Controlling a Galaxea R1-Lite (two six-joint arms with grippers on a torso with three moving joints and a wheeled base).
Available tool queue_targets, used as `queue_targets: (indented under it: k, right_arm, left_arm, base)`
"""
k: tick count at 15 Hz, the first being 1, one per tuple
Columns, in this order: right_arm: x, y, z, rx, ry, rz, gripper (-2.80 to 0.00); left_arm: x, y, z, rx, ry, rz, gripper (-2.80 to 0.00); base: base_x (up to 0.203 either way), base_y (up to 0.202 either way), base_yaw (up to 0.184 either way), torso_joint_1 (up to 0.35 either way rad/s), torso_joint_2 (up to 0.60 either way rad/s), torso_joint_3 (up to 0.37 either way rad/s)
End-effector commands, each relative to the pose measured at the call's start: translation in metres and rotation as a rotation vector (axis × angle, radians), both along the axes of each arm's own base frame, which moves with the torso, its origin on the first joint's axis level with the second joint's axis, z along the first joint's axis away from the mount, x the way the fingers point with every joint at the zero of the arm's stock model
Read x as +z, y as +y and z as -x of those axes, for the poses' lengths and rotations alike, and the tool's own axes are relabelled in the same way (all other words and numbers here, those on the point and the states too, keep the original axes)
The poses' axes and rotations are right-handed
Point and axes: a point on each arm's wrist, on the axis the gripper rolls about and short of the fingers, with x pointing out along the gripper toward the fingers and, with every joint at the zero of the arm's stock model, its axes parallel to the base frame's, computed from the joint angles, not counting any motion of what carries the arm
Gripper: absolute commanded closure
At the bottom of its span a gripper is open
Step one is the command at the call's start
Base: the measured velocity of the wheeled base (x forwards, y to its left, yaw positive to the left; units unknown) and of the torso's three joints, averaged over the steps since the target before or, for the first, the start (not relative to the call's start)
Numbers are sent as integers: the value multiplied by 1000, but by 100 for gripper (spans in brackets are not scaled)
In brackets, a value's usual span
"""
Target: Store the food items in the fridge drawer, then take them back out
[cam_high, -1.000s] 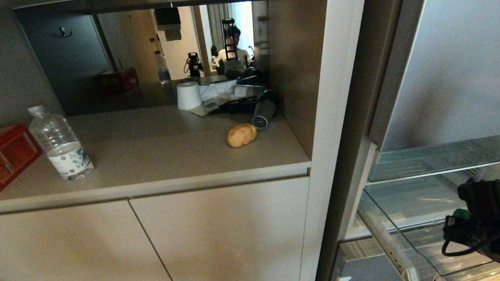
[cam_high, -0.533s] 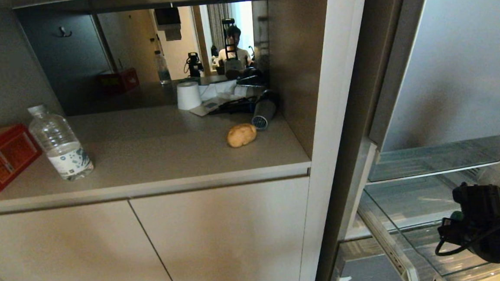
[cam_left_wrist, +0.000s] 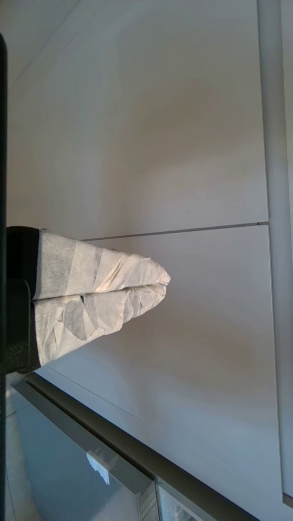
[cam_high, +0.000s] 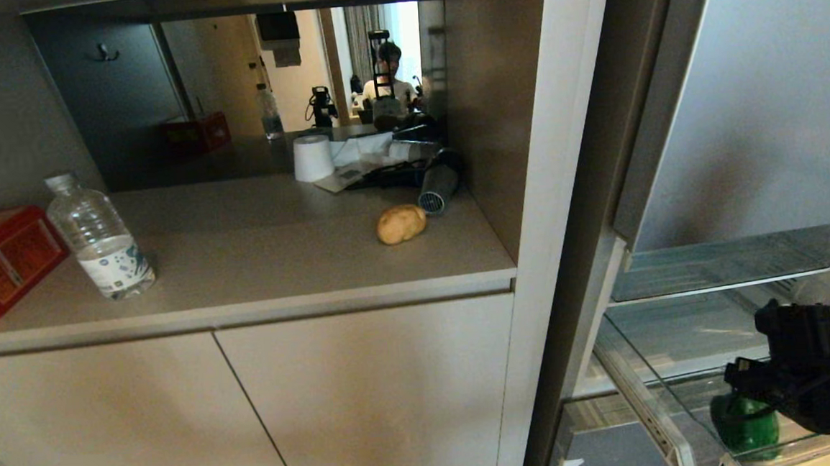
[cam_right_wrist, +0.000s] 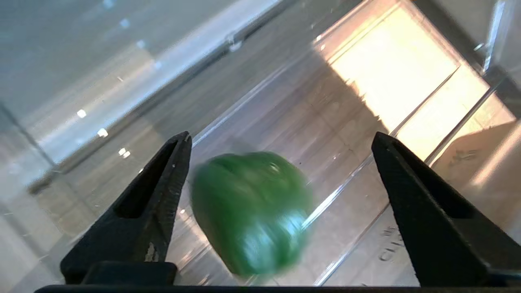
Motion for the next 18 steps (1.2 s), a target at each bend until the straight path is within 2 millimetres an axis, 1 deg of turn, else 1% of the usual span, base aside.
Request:
queue_targets:
  k: [1, 2, 3, 5, 7, 9, 12, 14, 15, 16, 18]
  right_arm:
    - [24, 5, 9, 15, -81, 14, -280]
    - [39, 11, 18, 41, -121, 27, -280]
    - [52, 18, 27, 73, -158, 40, 0]
    - [73, 33, 50, 149, -223, 61, 0]
    - [82, 54, 78, 272, -247, 80, 0]
    - [81, 76, 106, 443, -241, 90, 0]
    - [73, 104, 135, 717, -178, 77, 0]
    - [73, 120, 145, 900, -160, 37, 0]
    - [78, 130, 145, 995, -174, 5, 0]
    - [89, 141, 140, 1056, -206, -20, 0]
    - [117, 168, 119, 1117, -281, -48, 0]
  left_arm:
    - [0, 0, 0, 0, 2, 1, 0]
    - [0, 0, 0, 0, 2, 1, 0]
    - [0, 0, 0, 0, 2, -1, 0]
    - [0, 0, 0, 0, 2, 0, 0]
    - [0, 0, 0, -1, 2, 1, 0]
    - [0, 0, 0, 0, 2, 1, 0]
    - [0, 0, 0, 0, 2, 1, 0]
    - [0, 0, 0, 0, 2, -1, 0]
    - [0, 0, 0, 0, 2, 1, 0]
    - [0, 0, 0, 1, 2, 0, 0]
    - [0, 0, 0, 0, 2, 1, 0]
  base:
    - [0, 0, 0, 0, 0, 0]
    - [0, 0, 0, 0, 0, 0]
    - [0, 0, 0, 0, 0, 0]
    - [0, 0, 0, 0, 0, 0]
    - [0, 0, 0, 0, 0, 0]
    - [0, 0, 0, 0, 0, 0]
    - [0, 0, 0, 0, 0, 0]
    - [0, 0, 0, 0, 0, 0]
    - [0, 0, 0, 0, 0, 0]
    - [0, 0, 0, 0, 0, 0]
    - [0, 0, 0, 0, 0, 0]
